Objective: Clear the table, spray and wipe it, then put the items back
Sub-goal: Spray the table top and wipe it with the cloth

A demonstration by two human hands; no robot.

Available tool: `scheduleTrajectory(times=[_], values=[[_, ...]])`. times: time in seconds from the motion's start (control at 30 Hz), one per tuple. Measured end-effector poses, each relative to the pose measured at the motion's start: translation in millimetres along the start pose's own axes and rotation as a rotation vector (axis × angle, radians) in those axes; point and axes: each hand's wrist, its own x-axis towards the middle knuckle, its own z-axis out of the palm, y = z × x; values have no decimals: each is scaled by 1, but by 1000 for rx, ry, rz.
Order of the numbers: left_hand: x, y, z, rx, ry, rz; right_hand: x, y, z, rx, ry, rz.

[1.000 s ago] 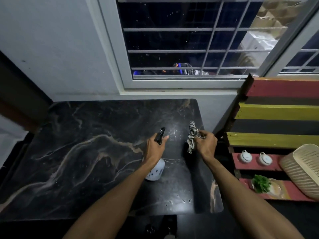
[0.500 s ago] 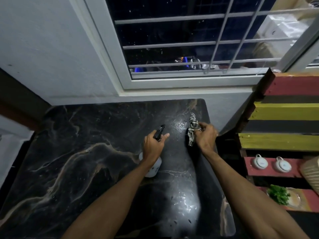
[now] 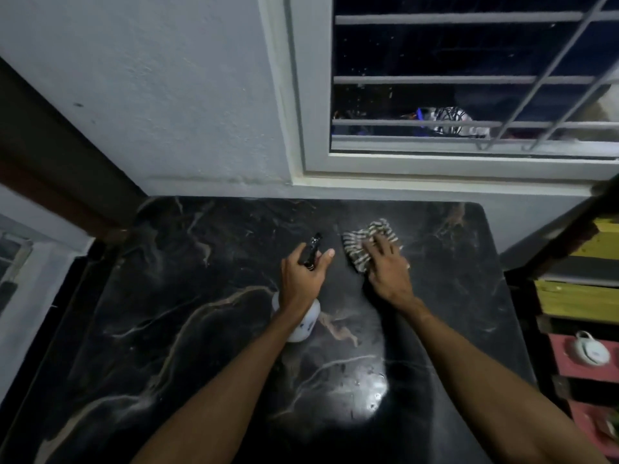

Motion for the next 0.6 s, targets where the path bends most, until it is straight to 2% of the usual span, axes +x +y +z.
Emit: scheduleTrajectory(times=[0.07, 0.1, 0.23, 0.27, 0.37, 0.4, 0.5, 0.53, 0.6], values=[[11, -5, -7, -29, -34, -56, 18, -9, 0, -33, -23, 195], [18, -8, -11, -32, -51, -64, 24, -24, 5, -40, -39, 213], [35, -14, -14, -67, -103, -11, 26, -48, 19, -154, -100, -116], [39, -15, -12, -76, -122, -20, 36, -38, 12, -179, -88, -82], [46, -15, -2, -94, -153, -29, 66, -29, -3, -80, -32, 294], [48, -13, 2, -100, -149, -1, 71, -37, -2, -78, -22, 286], [52, -3, 15, -99, -130, 47, 73, -44, 5, -107, -53, -29], [54, -2, 17, -92, -123, 50, 75, -38, -1, -104, -62, -51], [56, 6, 29, -84, -106, 88, 85, -10, -15, -54, -24, 142]])
